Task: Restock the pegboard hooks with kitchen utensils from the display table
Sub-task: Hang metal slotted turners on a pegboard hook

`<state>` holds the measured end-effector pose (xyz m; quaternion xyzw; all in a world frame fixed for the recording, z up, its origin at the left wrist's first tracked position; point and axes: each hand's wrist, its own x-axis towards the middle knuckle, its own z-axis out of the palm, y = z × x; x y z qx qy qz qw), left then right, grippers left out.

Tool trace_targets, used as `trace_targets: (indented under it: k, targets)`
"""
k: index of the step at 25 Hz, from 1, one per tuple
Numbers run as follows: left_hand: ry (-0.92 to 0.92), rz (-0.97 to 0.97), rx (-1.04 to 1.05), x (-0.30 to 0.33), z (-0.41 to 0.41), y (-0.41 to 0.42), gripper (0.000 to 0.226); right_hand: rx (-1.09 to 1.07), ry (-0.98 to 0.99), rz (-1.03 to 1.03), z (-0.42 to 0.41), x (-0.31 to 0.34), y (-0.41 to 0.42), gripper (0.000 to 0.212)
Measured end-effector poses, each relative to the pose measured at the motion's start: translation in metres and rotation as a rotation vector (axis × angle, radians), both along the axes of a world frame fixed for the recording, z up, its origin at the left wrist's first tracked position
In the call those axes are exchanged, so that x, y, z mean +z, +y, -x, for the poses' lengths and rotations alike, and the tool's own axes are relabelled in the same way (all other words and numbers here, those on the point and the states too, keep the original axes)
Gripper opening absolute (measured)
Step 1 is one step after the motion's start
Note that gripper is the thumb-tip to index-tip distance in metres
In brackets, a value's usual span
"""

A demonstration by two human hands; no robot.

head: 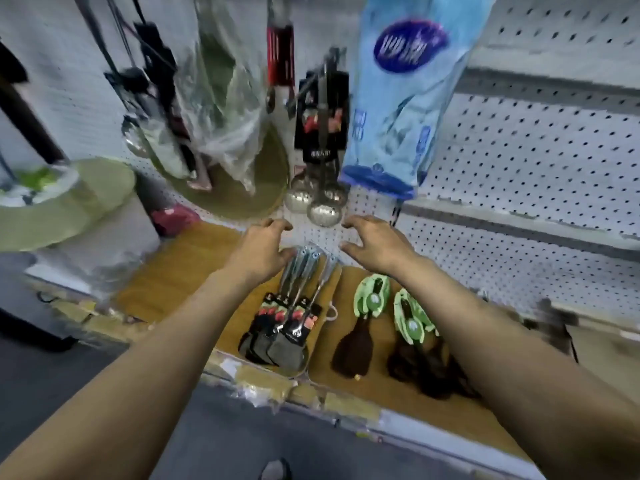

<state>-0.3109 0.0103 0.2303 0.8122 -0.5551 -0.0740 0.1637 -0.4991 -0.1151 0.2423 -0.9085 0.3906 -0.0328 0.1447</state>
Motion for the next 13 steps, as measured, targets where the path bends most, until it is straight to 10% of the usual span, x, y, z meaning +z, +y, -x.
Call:
trace_targets:
  k: [10,13]
  targets:
    - [0.343,-0.317,0.005,-0.195,-0.045,-0.047,0.044,-0.625,-0.181,-0.788,-0.072,-0.224,-0.030,0.017]
    - [0.410,-0.327,0.061,-0.235,-0.050,-0.051,0.041,-0.721,-0.217,-0.926,-0.094,-0.280,-0.036,0.046]
